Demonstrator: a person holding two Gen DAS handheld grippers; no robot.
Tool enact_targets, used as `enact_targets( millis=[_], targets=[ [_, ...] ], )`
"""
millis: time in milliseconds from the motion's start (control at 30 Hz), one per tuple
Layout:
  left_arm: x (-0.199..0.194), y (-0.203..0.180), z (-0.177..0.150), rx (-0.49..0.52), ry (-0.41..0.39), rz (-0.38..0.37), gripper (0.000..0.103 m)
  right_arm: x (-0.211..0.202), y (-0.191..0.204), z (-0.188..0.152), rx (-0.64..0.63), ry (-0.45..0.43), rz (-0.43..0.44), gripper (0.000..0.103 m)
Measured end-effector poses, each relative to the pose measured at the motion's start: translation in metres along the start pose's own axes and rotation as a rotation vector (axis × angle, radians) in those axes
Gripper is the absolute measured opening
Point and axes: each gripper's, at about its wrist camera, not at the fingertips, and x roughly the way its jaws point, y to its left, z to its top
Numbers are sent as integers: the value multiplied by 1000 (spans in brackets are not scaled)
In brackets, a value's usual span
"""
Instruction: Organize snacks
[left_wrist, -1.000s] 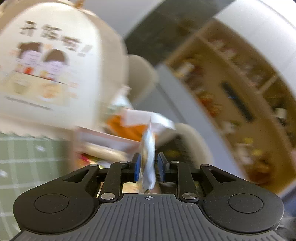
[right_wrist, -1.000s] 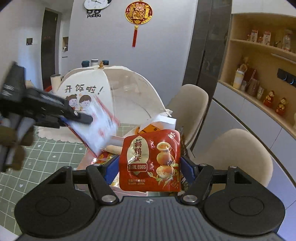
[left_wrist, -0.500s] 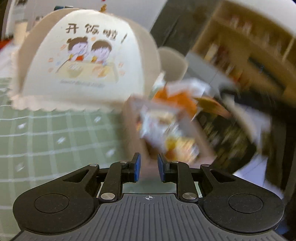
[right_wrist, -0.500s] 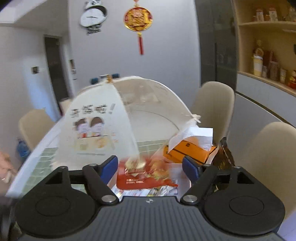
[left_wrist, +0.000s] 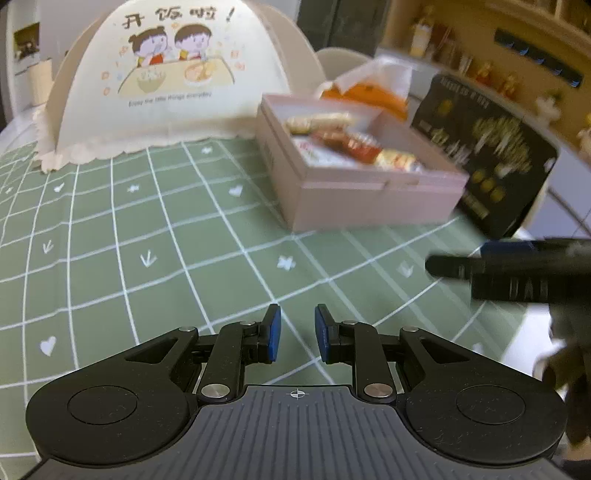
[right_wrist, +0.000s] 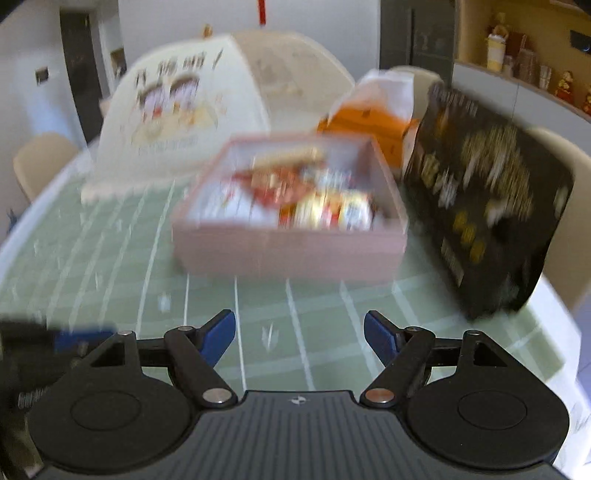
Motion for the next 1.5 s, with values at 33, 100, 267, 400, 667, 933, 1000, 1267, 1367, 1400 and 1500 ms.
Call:
enact_targets(
  millis=[33,100,267,400,667,933,1000,1267,1367,1400,1500],
  targets=[
    [2,-2,-3,4,-18,6,24,5,1,-6,-4,12,-5,78],
    [4,-9,-9,41,-49,10,28,14,2,-15,0,38,-15,78],
    [10,-20,-12,70,-111,36,28,22,-3,-26,22,-12,-68,98],
    [19,-26,-9,70,-156,48,28,27,-8,-30,53,-48,-92,103],
    [25,-40,-10,123,-182,109,26,27,-9,-34,68,-117,-115,103],
    [25,-37,-10,108,-182,94,26,28,-9,-34,69,-117,-116,103],
    [25,-36,-10,108,-182,93,26,28,-9,-34,69,-117,-115,103],
    [24,-36,-11,106,-183,91,26,28,-9,-34,69,-117,-115,103],
    [25,-36,-11,107,-183,92,26,28,-9,-34,69,-117,-115,103],
    [25,-36,-11,107,-183,92,26,28,-9,-34,69,-117,-115,103],
    [25,-36,-11,106,-183,92,26,28,-9,-34,69,-117,-115,103]
  ],
)
